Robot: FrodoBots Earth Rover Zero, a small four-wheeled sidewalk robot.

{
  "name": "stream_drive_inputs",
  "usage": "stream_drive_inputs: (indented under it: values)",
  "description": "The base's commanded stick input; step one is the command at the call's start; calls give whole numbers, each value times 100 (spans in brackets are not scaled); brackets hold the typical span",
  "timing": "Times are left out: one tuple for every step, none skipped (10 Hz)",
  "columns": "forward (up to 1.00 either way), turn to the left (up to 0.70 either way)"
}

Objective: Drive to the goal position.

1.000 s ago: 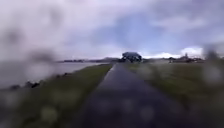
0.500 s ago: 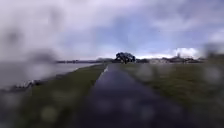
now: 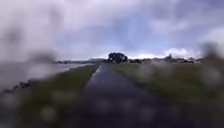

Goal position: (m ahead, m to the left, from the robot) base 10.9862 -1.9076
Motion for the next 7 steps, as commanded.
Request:
stream_drive_inputs:
  values:
    - [70, 0]
    - [70, 0]
    - [70, 0]
    - [70, 0]
    - [70, 0]
    - [70, 0]
    - [70, 0]
